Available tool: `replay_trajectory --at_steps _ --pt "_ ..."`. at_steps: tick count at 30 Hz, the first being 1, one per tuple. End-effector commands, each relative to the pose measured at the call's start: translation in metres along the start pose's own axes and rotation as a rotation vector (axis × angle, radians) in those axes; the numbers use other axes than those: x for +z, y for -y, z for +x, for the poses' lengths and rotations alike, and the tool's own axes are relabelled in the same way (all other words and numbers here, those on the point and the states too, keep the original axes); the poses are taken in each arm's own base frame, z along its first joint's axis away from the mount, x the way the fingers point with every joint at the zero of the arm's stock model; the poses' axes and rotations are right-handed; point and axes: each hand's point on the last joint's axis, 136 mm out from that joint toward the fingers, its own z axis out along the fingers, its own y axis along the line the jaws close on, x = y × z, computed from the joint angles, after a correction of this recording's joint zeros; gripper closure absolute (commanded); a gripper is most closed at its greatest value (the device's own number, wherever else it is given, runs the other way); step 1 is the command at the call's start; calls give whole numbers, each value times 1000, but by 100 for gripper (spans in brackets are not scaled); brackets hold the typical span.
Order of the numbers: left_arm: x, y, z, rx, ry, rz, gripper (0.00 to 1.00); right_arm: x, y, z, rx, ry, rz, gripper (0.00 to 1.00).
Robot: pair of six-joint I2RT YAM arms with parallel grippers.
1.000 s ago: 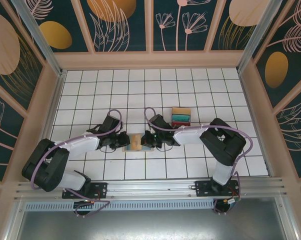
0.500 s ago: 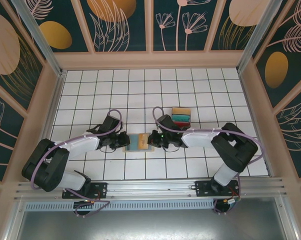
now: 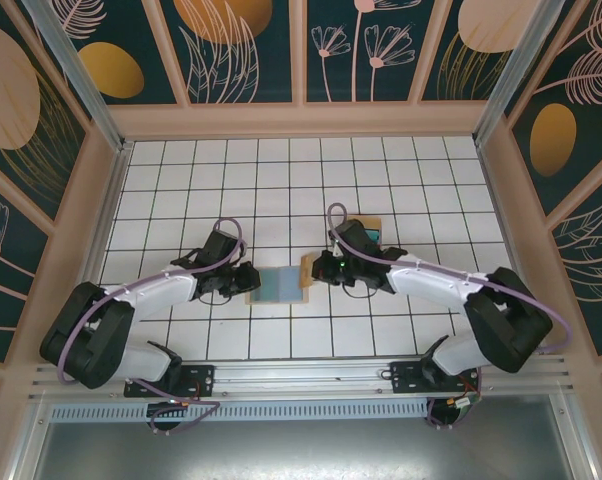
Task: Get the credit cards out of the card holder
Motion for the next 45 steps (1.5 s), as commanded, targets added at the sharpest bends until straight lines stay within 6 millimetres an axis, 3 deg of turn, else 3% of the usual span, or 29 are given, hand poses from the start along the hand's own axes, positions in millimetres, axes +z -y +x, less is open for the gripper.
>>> replay_trajectory --at_steps 1,7,11,15,23,31,45 --pt "-10 16 -10 21 30 44 84 -38 -13 -32 -183 102 76 100" --pt "-19 29 -19 44 69 89 77 -97 -22 -78 -538 238 270 100" --pt "-26 38 -23 67 96 127 52 -120 -17 -91 -834 248 412 100" --pt "-36 46 -27 88 129 156 38 -129 0 -100 -1057 192 579 100" --pt "-55 60 -34 107 190 205 2 -120 32 -114 -1362 49 795 100" --pt "-59 57 -32 96 206 199 2 -104 61 -123 -1464 -93 869 100" --pt "-57 51 -31 81 203 181 1 -74 96 -115 -1541 -190 924 100"
